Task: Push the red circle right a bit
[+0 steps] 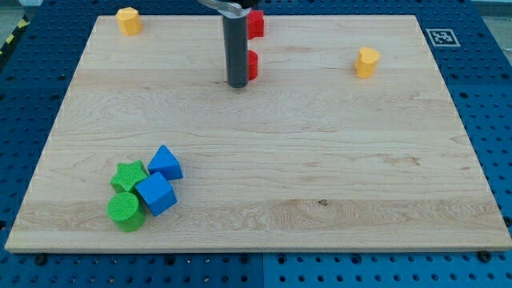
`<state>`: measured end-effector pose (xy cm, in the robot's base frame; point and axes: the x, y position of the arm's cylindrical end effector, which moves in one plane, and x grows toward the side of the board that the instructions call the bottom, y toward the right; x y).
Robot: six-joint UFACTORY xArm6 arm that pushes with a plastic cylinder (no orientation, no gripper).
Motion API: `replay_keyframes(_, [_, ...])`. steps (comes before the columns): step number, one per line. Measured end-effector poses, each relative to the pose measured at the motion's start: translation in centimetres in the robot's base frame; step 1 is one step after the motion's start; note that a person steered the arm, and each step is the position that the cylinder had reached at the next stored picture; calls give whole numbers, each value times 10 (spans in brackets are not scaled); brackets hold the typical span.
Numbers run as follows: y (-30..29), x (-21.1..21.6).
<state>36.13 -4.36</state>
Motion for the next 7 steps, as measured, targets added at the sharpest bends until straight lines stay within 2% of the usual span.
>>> replay_keyframes(1, [-58,-4])
replay_keyframes(3, [-75,-46])
replay_keyframes(5, [-5,-42])
replay_keyframes(6, [35,-19])
replay_keyframes(7, [51,13])
